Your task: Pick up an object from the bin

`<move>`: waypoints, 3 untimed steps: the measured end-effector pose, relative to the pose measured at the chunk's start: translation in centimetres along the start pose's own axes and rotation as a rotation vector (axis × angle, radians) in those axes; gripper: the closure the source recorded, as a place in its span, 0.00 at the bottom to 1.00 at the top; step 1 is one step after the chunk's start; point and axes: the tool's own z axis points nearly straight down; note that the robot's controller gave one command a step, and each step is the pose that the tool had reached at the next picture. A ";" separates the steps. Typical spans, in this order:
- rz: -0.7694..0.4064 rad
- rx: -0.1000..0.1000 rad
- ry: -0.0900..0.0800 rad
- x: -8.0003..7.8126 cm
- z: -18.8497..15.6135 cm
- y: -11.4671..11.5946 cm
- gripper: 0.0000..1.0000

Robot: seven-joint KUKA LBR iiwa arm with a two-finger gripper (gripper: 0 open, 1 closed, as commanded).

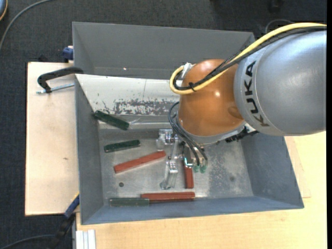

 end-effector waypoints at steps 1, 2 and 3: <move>-0.151 -0.001 -0.010 -6.9 11.4 3.7 0.00; -0.115 -0.003 -0.014 -6.6 7.9 5.6 0.00; -0.031 -0.002 -0.012 -7.2 7.2 3.7 0.00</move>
Offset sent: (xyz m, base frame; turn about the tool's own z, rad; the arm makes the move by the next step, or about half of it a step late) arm 0.0675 0.0360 -0.1123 -0.1506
